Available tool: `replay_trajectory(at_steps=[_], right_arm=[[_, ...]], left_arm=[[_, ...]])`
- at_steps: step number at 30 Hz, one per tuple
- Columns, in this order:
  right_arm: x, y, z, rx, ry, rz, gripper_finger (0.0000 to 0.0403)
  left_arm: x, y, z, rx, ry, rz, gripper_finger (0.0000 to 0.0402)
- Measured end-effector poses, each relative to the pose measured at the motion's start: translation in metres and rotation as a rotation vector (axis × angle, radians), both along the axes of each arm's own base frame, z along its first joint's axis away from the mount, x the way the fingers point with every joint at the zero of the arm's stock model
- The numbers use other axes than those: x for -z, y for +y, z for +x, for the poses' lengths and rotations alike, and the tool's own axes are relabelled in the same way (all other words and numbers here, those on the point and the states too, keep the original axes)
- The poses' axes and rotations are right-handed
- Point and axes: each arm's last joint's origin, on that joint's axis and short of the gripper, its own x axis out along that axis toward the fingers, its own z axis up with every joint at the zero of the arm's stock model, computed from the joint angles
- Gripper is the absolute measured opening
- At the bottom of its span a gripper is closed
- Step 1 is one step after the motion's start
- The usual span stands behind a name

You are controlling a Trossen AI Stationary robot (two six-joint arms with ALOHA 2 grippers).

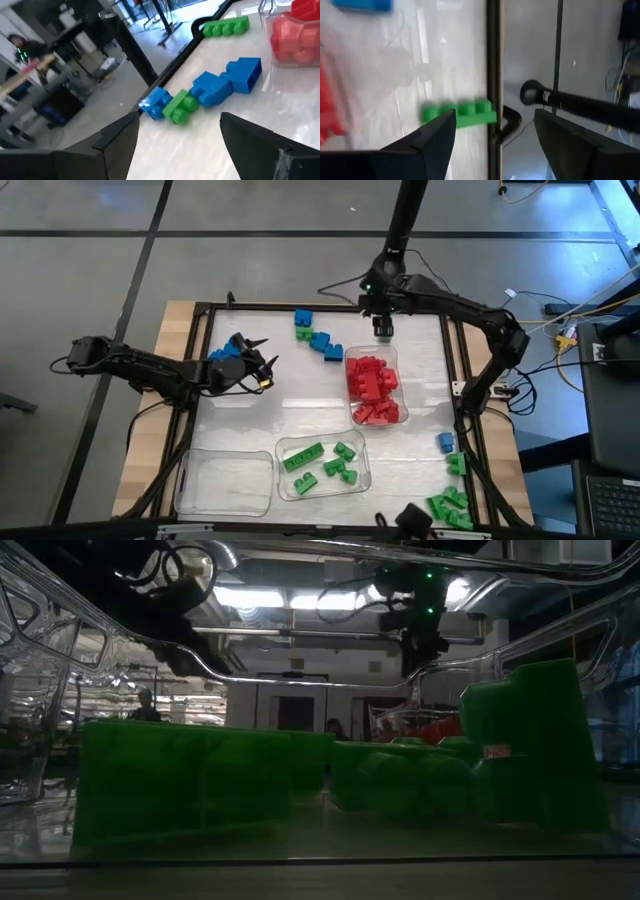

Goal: Sort blocks
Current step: Put the green game piece into the bottom right transparent bin

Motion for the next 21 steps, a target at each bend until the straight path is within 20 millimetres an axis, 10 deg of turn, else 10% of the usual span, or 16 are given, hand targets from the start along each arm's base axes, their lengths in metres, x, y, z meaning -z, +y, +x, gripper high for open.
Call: replay_trajectory(at_steps=[9,21], right_arm=[[0.031,-0.023,-0.036,0.27,0.071,0.133,0.0266],[0.11,-0.051,-0.062,0.595,-0.352,0.385,0.0266]], left_arm=[[0.001,0.0,0.0,-0.022,-0.051,-0.055,0.0269],[0.001,-0.002,0.0,-0.027,-0.078,-0.082,0.0269]])
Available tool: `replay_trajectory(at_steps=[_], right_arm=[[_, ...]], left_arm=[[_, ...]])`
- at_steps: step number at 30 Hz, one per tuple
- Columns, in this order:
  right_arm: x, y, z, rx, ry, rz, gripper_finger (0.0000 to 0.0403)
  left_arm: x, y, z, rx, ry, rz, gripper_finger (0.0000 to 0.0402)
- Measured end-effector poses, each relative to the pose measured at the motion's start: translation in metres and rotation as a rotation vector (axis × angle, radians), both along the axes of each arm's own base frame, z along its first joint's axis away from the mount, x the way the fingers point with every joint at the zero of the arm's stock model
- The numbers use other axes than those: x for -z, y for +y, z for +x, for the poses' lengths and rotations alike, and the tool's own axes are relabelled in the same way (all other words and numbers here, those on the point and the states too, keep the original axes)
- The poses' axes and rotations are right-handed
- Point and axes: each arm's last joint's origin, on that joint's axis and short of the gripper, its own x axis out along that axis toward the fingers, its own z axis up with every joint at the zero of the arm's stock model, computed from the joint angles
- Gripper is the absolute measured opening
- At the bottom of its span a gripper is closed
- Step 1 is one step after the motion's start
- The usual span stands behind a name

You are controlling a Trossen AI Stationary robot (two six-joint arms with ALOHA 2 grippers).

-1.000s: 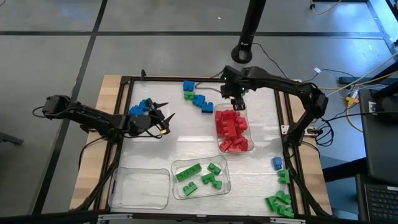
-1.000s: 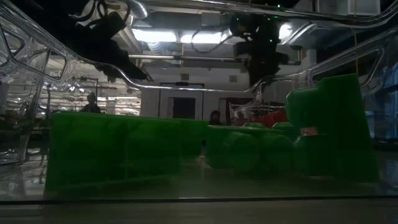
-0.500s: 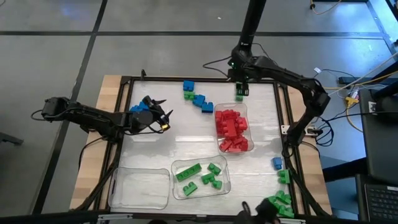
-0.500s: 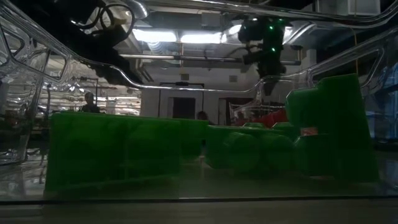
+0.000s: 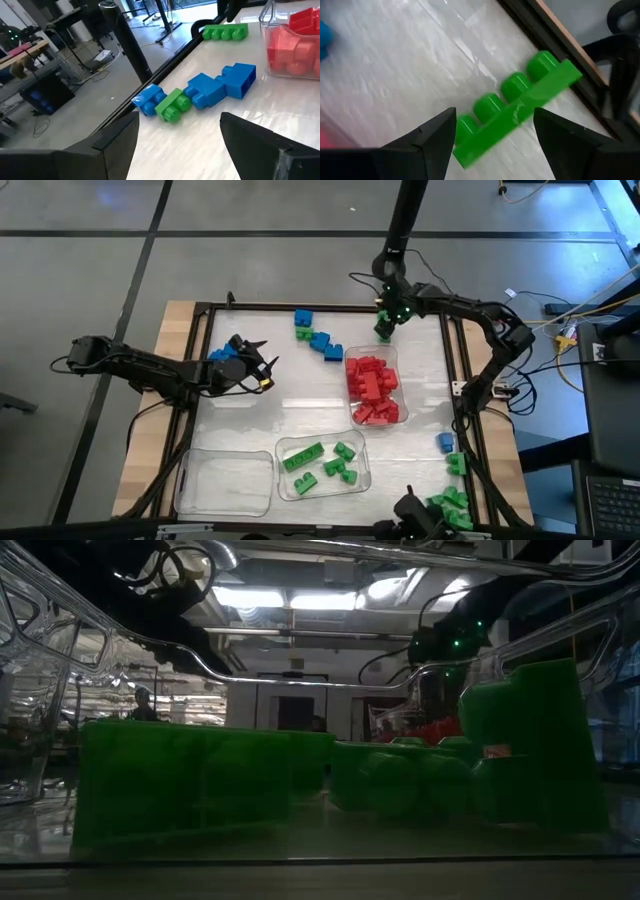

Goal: Sort blocks
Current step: Put the green game piece into the bottom right transparent bin

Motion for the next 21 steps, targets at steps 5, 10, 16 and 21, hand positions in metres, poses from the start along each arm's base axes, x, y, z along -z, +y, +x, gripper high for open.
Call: replay_trajectory(at_steps=[5,10,16,21], right_arm=[[0.012,0.001,-0.002,0.074,-0.006,-0.026,0.0267],[0.016,0.001,-0.004,0.137,0.005,-0.062,0.028],[0.015,-0.001,-0.002,0.116,-0.013,-0.088,0.0287],[0.027,-0.004,0.0,0.151,0.013,-0.069,0.0287]], left_arm=[[0.0,0.0,0.0,0.005,0.002,-0.001,0.0269],[0.001,-0.001,0.001,0.072,0.016,-0.016,0.0269],[0.001,-0.002,0.002,0.083,0.011,-0.026,0.0269],[0.001,-0.002,0.002,0.083,0.011,-0.026,0.0269]])
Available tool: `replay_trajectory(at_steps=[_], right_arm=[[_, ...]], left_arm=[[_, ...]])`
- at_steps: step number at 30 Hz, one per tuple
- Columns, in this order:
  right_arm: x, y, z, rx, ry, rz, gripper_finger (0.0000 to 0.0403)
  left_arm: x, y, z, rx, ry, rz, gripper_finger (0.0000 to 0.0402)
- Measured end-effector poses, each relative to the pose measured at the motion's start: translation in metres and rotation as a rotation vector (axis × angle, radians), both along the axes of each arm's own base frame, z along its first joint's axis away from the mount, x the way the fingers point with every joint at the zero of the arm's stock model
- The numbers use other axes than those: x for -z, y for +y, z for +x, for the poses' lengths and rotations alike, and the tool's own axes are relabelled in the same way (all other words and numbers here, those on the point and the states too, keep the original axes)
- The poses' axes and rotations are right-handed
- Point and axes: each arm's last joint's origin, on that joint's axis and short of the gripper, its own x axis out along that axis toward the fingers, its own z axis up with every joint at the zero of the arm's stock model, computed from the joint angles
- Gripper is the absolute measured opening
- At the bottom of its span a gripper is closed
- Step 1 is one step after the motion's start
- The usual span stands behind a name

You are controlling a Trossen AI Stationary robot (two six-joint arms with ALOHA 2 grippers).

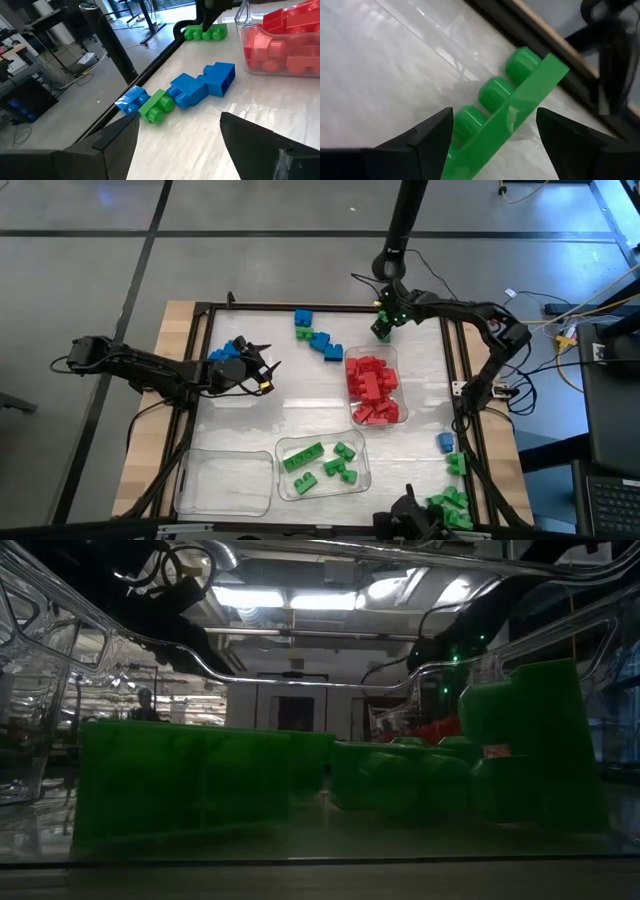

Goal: Sort blocks
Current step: Put the green game piece into the bottom right transparent bin

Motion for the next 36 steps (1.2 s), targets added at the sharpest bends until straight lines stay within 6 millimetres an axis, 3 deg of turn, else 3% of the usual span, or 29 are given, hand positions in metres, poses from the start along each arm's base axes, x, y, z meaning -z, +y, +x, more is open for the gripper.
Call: replay_trajectory(at_steps=[6,18,22,28,36], right_arm=[[0.017,0.0,0.005,0.071,0.053,0.008,0.0287],[0.038,-0.002,0.015,0.0,0.09,0.012,0.0286],[0.038,-0.002,0.015,-0.035,0.114,-0.003,0.0257],[0.038,-0.002,0.015,-0.099,0.134,-0.013,0.0165],[0.015,-0.006,0.024,-0.207,0.182,-0.092,0.0165]], left_arm=[[0.0,0.0,0.0,0.006,0.015,0.015,0.0269],[0.0,0.0,0.0,0.005,0.013,0.013,0.0269],[0.0,0.0,0.0,0.005,0.013,0.013,0.0269],[0.0,0.0,0.0,0.005,0.012,0.013,0.0269],[0.0,0.0,0.0,0.002,0.005,0.006,0.0269]])
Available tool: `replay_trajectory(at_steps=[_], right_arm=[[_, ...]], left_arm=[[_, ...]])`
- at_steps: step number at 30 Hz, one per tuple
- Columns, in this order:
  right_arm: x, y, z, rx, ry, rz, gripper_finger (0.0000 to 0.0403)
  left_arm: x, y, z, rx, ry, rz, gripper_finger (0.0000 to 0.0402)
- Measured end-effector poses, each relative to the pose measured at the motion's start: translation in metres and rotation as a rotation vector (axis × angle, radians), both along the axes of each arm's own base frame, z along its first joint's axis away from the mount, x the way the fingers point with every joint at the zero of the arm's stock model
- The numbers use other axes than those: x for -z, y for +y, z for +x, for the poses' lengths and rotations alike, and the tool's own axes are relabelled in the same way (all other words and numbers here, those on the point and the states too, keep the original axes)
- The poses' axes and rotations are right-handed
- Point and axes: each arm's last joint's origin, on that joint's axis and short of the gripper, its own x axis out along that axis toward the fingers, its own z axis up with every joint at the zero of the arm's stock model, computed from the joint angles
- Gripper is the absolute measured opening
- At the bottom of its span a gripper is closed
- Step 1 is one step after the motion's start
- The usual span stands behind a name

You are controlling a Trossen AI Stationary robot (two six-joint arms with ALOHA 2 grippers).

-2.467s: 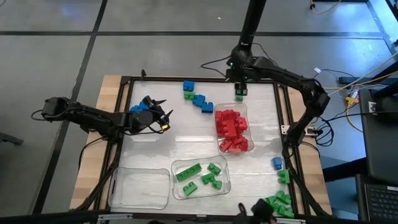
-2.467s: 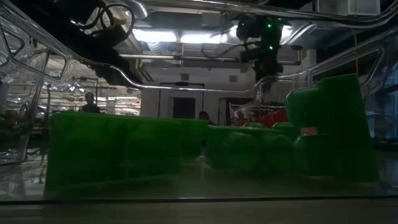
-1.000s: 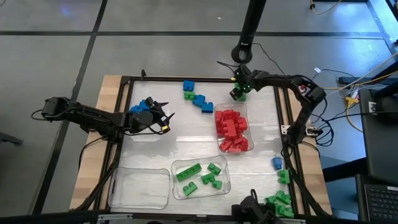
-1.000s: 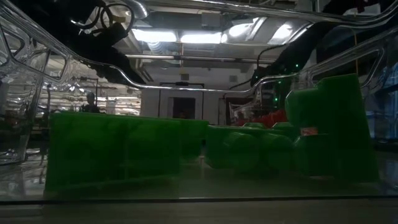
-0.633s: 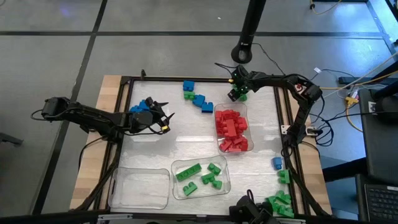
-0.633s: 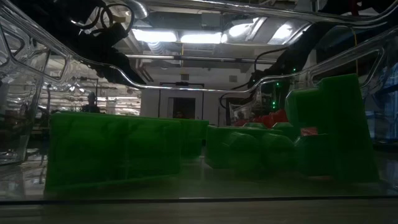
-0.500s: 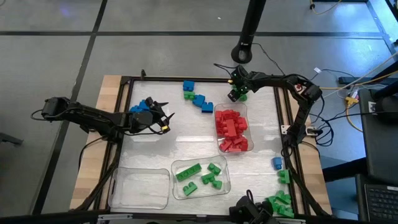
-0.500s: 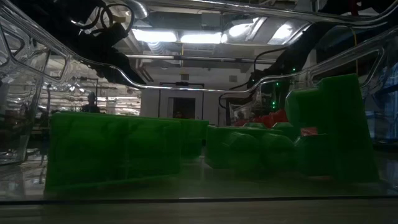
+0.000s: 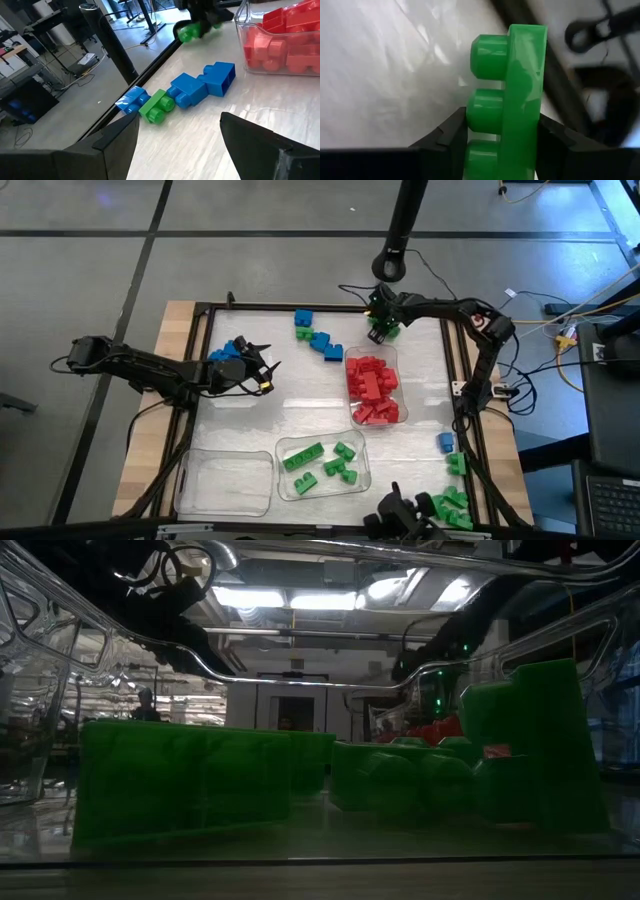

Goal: Sort blocks
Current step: Put the green game piece into the bottom right transparent bin

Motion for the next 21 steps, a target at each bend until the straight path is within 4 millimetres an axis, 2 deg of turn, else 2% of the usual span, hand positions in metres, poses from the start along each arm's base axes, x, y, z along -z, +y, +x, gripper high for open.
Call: replay_trajectory(at_steps=[6,11,17,21], right_arm=[[-0.054,0.008,0.008,-0.108,-0.07,-0.072,0.0165],[-0.104,0.033,0.021,-0.262,-0.234,-0.099,0.0165],[-0.136,0.091,0.043,-0.511,-0.387,-0.063,0.0165],[-0.139,0.14,0.063,-0.687,-0.431,0.005,0.0165]], left_arm=[[0.0,0.0,0.0,-0.003,-0.006,-0.006,0.0269],[0.0,0.0,0.0,-0.002,-0.003,-0.003,0.0269],[0.0,0.0,0.0,-0.002,-0.003,-0.003,0.0269],[0.0,0.0,0.0,-0.001,-0.002,-0.002,0.0269]])
